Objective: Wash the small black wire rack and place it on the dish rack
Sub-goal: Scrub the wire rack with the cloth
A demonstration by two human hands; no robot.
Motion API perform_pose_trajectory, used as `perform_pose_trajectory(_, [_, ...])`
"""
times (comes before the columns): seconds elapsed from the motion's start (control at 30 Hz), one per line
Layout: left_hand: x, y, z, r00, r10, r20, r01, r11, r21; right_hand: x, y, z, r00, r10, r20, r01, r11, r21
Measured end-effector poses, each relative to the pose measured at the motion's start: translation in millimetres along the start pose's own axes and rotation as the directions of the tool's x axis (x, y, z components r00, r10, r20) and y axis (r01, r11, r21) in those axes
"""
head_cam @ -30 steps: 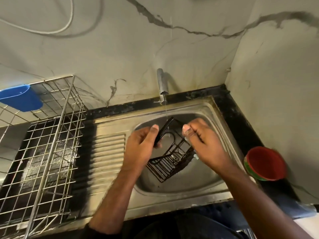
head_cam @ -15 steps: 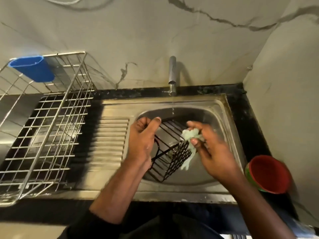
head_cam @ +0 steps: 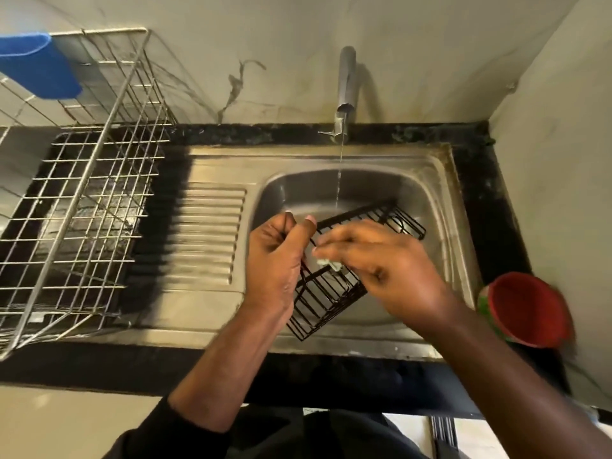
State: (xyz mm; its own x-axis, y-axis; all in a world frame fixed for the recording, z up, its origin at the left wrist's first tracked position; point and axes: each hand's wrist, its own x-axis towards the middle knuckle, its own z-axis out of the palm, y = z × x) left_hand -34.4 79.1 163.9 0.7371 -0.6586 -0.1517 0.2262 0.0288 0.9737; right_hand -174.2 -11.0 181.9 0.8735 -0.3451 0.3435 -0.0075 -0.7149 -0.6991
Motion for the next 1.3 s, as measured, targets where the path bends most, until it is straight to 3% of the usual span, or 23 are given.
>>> perform_pose_trajectory(0.1, [-3,-3,-5,1.0,-0.011,0.001,0.011,1.0,-0.021,3,20,-3,0.995,-0.07,0.076,0.081,0.985,-0.151])
perform_pose_trajectory(0.27, [-3,-2,-9,0.999,-0.036,-0.017,0.036,0.999,-0.011,11,96,-30,0.953,0.285,-0.102,-0.3,0.934,-0.195])
perform_pose_trajectory(0.37, [-3,0,-10,0.998,-0.04,-0.058,0.04,0.999,0.004,18,100,-29,0.93,0.358,-0.084,-0.368,0.906,-0.21])
perform_pose_trajectory(0.47, [-3,6,-9,0.995,-0.045,-0.091,0.043,0.999,-0.014,24,56,-10,0.945,0.326,-0.012,-0.325,0.94,-0.099])
perform_pose_trajectory(0.6, [0,14,-7,0.993,-0.036,-0.113,0.025,0.995,-0.094,17,18,11,0.988,0.149,0.037,-0.148,0.989,-0.013])
perform_pose_trajectory(0.87, [7,29,6,0.987,-0.075,-0.144,0.058,0.991,-0.121,23,68,-19,0.975,0.178,0.13,-0.183,0.983,0.029])
perform_pose_trajectory(0.97, [11,33,12,0.987,-0.075,-0.144,0.06,0.992,-0.11,32,77,-20,0.986,0.148,0.071,-0.151,0.988,0.043])
perform_pose_trajectory(1.13, [15,32,17,0.985,-0.069,-0.16,0.052,0.993,-0.109,35,78,-15,0.959,0.255,-0.125,-0.231,0.956,0.181])
perform_pose_trajectory(1.2, [18,30,16,0.983,-0.075,-0.168,0.056,0.992,-0.114,30,76,-12,0.947,0.241,-0.211,-0.212,0.966,0.151])
perform_pose_trajectory(1.3, [28,26,8,0.971,-0.112,-0.211,0.085,0.988,-0.129,22,75,-10,0.941,0.135,-0.31,-0.15,0.988,-0.026])
